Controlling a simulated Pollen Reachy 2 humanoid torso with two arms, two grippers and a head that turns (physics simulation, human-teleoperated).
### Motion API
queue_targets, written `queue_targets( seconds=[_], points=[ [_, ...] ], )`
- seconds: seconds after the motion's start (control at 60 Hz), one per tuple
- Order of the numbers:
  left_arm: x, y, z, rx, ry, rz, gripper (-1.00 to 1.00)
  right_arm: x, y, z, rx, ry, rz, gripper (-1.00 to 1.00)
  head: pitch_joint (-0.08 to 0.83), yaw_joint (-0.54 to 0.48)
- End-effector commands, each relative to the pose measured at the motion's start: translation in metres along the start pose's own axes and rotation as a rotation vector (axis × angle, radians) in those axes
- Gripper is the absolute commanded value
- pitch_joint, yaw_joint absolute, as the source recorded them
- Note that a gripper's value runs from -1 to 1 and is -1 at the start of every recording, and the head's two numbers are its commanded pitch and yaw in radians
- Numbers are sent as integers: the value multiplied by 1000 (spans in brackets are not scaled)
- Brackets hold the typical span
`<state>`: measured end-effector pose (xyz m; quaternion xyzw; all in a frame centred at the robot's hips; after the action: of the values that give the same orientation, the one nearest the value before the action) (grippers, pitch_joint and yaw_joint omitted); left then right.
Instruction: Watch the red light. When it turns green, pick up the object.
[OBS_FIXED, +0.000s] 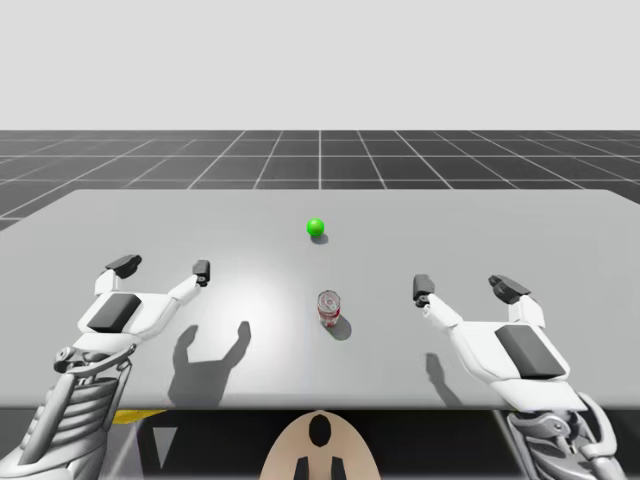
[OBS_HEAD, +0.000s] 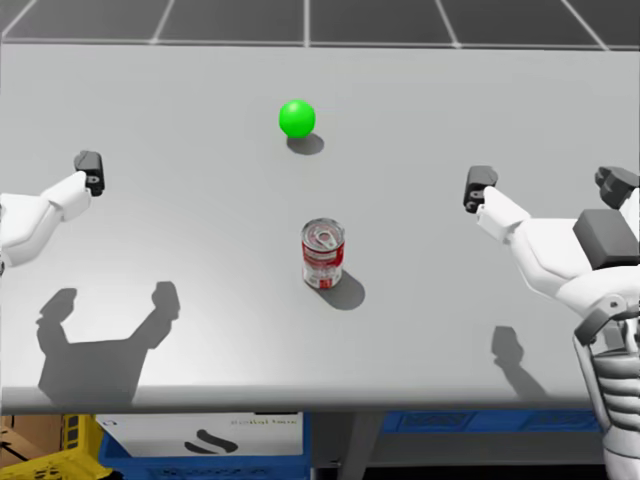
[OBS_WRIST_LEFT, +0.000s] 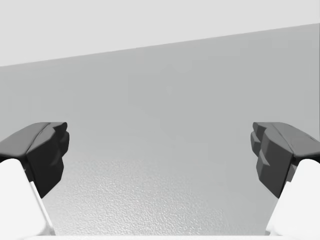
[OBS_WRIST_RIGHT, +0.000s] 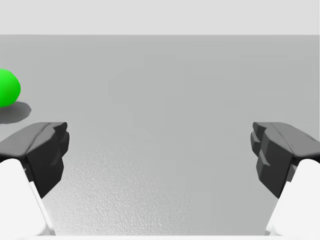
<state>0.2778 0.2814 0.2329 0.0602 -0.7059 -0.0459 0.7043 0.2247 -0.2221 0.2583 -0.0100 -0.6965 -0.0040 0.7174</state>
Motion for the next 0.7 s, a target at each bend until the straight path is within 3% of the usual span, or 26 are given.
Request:
queue_targets(
  seconds=[0.017, 0.15, 0.233, 0.35, 0.433, 0.567, 0.7],
  points=[
    [0, -1, 0, -1, 0, -1, -1000, -1, 3, 0, 0, 4, -21, -1000, 702, -31],
    [1, -1, 1, -1, 1, 0, -1000, -4, 6, -1, 20, 19, -35, -1000, 700, -27],
    [1, -1, 1, 0, 2, 1, -1000, -9, 15, 2, 107, 26, -61, -1000, 695, -25],
    [1, -1, 1, 1, 2, 3, -1000, -22, 44, 13, 305, 67, -137, -1000, 694, -15],
    [1, -1, 1, 0, 2, 4, -1000, -38, 64, 20, 412, 115, -167, -1000, 695, -13],
    [1, -1, 1, -2, 3, 2, -1000, -66, 93, 28, 543, 149, -157, -1000, 695, -12],
    [1, -1, 1, -3, 4, 2, -1000, -73, 112, 25, 591, 140, -154, -1000, 696, -12]
  ],
)
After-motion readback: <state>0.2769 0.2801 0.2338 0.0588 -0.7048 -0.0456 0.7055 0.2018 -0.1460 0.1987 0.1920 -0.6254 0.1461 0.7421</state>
